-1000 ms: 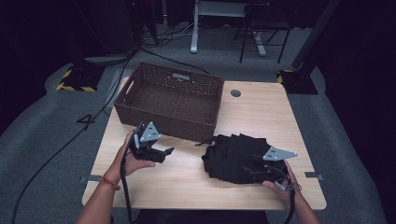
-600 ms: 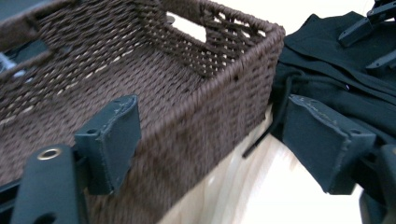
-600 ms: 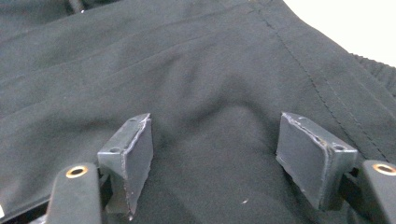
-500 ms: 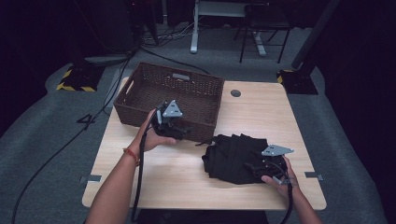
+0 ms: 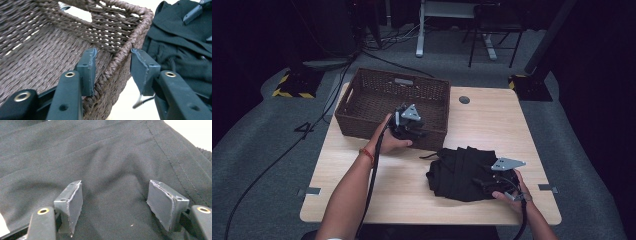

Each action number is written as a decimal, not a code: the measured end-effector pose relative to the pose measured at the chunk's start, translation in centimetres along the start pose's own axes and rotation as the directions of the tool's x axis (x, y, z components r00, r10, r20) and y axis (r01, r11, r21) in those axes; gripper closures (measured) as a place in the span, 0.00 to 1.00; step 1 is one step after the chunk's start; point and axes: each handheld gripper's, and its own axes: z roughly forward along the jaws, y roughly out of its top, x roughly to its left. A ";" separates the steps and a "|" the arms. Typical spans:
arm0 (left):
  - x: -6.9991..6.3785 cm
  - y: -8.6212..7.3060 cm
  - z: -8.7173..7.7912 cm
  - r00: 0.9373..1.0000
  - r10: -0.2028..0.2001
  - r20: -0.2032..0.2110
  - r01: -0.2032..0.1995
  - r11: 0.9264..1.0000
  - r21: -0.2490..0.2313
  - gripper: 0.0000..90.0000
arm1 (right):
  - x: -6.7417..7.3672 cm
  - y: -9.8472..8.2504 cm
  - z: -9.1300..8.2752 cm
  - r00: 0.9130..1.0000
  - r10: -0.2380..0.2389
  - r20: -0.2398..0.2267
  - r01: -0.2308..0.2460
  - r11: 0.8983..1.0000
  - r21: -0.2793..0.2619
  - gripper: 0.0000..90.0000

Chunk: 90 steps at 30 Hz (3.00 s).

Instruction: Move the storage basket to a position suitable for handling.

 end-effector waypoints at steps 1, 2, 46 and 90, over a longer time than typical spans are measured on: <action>0.1 0.1 0.1 1.000 -0.001 0.009 0.001 1.000 -0.005 0.65 | 0.2 0.0 0.0 1.000 -0.003 -0.003 0.003 1.000 -0.001 0.33; 0.1 0.1 0.1 1.000 -0.001 0.009 0.001 1.000 -0.005 0.67 | 0.2 0.0 0.0 1.000 -0.003 -0.003 0.003 1.000 -0.001 0.33; -7.6 8.3 5.7 0.981 0.150 0.125 -0.143 0.988 -0.062 0.59 | 6.4 2.0 1.7 0.998 -0.059 -0.030 0.059 0.998 0.029 0.33; -15.9 -9.9 -2.8 0.994 -0.097 -0.055 0.101 0.991 0.088 0.21 | 2.1 -2.0 -2.1 0.997 0.079 -0.028 -0.077 0.996 0.041 0.17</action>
